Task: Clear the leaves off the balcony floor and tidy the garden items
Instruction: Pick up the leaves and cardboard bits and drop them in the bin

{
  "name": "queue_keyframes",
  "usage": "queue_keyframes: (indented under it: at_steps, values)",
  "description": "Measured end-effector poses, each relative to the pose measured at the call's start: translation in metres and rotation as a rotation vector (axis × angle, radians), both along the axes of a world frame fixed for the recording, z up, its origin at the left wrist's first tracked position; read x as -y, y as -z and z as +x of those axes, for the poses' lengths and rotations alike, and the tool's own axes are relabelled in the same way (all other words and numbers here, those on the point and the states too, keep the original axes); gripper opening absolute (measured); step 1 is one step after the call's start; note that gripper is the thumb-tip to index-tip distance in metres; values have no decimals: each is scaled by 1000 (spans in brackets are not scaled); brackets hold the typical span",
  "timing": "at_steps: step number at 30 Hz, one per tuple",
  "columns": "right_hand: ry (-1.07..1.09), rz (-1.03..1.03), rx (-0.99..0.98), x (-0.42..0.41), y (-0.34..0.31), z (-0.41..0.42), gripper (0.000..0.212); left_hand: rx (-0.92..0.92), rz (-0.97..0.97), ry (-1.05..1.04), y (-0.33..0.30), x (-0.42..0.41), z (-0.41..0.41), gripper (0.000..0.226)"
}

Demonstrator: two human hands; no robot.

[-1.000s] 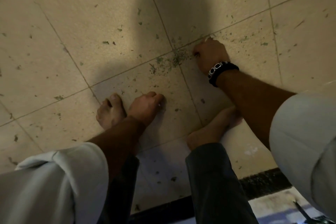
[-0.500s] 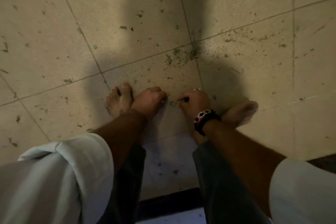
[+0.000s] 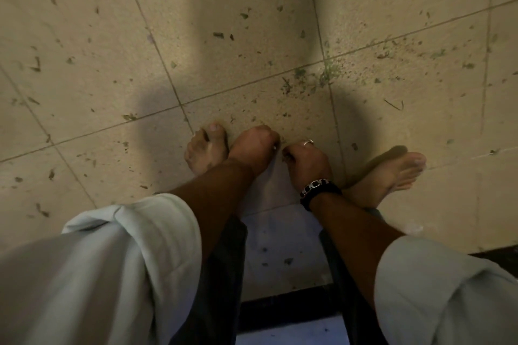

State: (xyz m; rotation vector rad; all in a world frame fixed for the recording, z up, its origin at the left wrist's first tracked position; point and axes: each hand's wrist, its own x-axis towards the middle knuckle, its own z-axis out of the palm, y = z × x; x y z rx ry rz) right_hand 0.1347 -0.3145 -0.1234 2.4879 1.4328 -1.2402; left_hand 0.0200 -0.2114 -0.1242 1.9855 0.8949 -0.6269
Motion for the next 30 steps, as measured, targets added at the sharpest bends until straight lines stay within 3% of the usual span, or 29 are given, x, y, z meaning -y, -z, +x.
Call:
queue_keyframes:
  at_steps: [7,15,20,25,30]
  values:
    - [155,-7,28,-7,-1,-3,27,8,-19,-57,-7,-13,-5,21]
    - [-31,-104,-7,-14,0,4,18,-18,-39,-113,-8,3,-5,18]
    - [244,-183,-94,-30,-21,16,9,-47,-73,-273,-32,14,-13,18]
    - [299,-127,-193,-68,-108,16,3,-2,-31,-599,-117,-1,-8,17]
    - [359,-92,-323,-125,-246,11,27,57,50,-836,-241,-48,-7,14]
